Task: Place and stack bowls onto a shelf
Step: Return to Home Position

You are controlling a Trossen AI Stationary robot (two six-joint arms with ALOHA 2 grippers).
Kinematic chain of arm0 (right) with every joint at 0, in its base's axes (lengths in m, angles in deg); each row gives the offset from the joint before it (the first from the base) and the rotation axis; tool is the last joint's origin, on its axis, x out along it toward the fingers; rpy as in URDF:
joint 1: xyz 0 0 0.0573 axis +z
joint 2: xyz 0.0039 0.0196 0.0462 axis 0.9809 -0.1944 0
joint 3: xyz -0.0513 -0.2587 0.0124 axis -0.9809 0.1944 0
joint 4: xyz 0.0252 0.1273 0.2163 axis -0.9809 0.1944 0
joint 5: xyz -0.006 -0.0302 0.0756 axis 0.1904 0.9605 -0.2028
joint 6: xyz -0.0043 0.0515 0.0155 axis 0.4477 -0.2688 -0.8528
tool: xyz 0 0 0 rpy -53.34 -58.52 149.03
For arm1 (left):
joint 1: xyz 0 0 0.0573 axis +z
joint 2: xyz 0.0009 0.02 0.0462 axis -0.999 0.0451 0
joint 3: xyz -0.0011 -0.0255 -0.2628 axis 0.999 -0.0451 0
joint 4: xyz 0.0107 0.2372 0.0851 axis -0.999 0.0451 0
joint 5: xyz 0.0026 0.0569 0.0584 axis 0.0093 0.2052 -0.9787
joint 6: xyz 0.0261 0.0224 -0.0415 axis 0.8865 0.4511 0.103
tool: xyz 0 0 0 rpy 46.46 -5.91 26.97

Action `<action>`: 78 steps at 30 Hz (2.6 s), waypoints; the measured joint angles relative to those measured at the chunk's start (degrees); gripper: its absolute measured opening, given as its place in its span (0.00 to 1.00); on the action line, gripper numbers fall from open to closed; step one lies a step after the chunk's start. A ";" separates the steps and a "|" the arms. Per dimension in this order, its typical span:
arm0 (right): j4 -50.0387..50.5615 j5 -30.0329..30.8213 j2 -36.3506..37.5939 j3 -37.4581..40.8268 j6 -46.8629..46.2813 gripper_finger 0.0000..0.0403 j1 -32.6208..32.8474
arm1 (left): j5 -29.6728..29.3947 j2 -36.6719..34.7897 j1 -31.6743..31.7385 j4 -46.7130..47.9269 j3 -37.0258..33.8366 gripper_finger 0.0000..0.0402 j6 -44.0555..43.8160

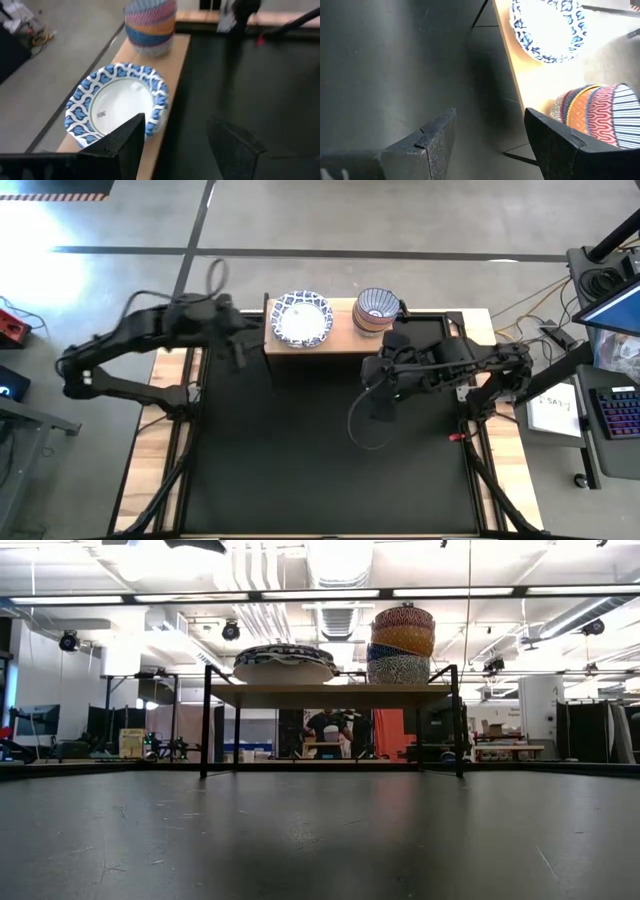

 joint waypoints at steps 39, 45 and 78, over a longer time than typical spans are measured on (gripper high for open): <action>-59.00 0.39 55.27 84.85 -3.54 0.56 -0.55 | 3.94 -44.64 -8.45 -42.57 -58.98 0.48 -13.27; -70.25 0.42 60.40 95.05 -2.23 0.56 -0.55 | 3.93 -46.52 -8.45 -50.90 -65.28 0.48 -14.03; -112.67 0.49 64.83 127.40 -9.01 0.56 -0.55 | 3.86 -42.64 -8.43 -51.48 -70.32 0.48 -20.05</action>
